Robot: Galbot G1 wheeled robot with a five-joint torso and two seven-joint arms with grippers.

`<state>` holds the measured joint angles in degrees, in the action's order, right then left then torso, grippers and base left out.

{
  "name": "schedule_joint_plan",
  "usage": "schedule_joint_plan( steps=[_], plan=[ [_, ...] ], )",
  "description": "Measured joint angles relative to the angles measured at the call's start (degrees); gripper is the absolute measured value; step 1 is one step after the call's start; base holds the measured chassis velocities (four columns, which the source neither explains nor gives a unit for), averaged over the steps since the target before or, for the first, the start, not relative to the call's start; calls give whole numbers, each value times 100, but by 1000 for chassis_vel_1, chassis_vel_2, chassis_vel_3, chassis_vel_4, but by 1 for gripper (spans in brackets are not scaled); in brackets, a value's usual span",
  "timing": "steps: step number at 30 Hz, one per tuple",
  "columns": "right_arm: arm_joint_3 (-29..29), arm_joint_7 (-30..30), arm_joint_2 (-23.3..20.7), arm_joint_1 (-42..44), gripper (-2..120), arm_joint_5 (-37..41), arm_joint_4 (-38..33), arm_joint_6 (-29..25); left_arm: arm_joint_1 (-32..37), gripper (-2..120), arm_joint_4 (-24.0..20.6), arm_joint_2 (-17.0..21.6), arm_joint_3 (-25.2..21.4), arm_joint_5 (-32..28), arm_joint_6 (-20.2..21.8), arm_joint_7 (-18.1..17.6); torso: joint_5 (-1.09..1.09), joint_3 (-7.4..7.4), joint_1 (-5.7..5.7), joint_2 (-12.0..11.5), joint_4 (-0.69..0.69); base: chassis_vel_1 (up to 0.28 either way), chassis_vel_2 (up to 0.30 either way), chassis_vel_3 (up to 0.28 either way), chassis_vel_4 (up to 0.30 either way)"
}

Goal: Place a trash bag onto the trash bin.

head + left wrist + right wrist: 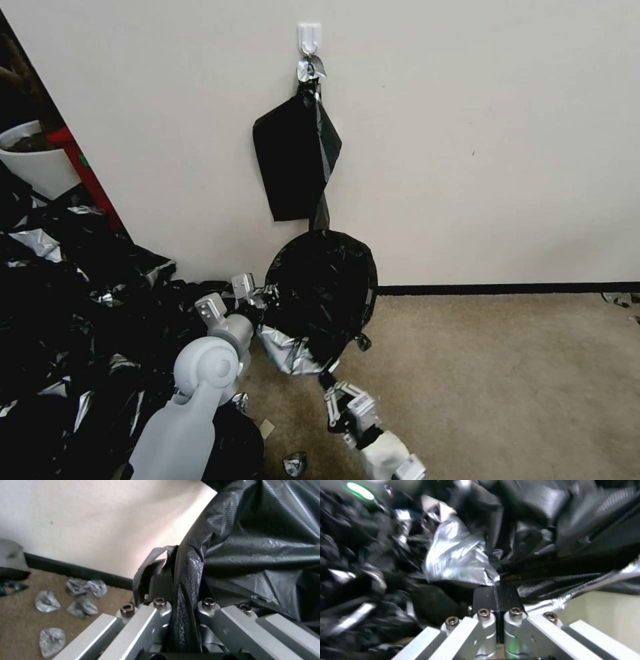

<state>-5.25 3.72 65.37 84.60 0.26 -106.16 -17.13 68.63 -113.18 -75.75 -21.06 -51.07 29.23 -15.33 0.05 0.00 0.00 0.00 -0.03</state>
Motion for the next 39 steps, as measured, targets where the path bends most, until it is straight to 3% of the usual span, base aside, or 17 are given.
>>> schedule_joint_plan(
  steps=[6,8,13,16,19,21,22,25,26,29,30,33,37,39],
  plan=[
    [220,84,37,-359,0,-326,223,580,65,3,-158,2,-15,-55,162,-1,-1,0,0,0,1,0,0,0,0],
    [470,165,-16,-719,0,-763,551,1009,112,3,-301,22,-48,-118,248,-5,-3,0,0,0,2,0,0,0,0],
    [572,528,-57,-983,0,-905,826,1335,151,3,-417,44,-54,-143,272,-5,-4,0,0,0,2,0,0,0,0],
    [531,679,-70,-981,1,-726,801,1380,152,3,-425,44,-53,-145,258,-6,-5,0,0,0,2,0,0,0,0],
    [471,420,-132,-900,10,-496,781,970,132,3,-411,44,-54,-145,183,-5,-5,0,0,0,2,0,0,0,0],
    [465,-124,-218,-781,21,-374,817,318,95,3,-347,44,-54,-143,97,-5,-5,0,0,0,2,0,0,0,0],
    [465,-124,-218,-781,21,-374,817,318,95,3,-347,44,-54,-143,97,-5,-5,0,0,0,2,0,0,0,0],
    [798,-1667,-323,-680,37,-370,1170,-768,37,3,-257,45,-58,-138,-19,-2,-4,0,0,0,2,0,0,0,0],
    [798,-1667,-323,-680,37,-370,1170,-768,37,3,-257,45,-58,-138,-19,-2,-4,0,0,0,2,0,0,0,0],
    [1418,-3271,-338,-682,50,-442,1546,-1452,10,3,-192,51,-59,-136,-46,9,-4,0,0,0,2,0,0,0,0],
    [1418,-3271,-338,-682,50,-442,1546,-1452,10,3,-192,51,-59,-136,-46,9,-4,0,0,0,2,0,0,0,0],
    [2070,-4575,-303,-761,66,-422,1665,-1849,-2,3,-139,46,-51,-127,-58,16,-4,0,0,0,2,0,0,0,0],
    [2374,-5003,-302,-799,79,-132,1534,-1879,-9,3,-111,33,-35,-119,-61,18,-4,0,0,0,2,0,0,0,0],
    [2494,-5563,-310,-802,87,492,1334,-1849,-15,3,-101,32,-30,-107,-61,19,-4,0,0,0,2,0,0,0,0]
  ],
)
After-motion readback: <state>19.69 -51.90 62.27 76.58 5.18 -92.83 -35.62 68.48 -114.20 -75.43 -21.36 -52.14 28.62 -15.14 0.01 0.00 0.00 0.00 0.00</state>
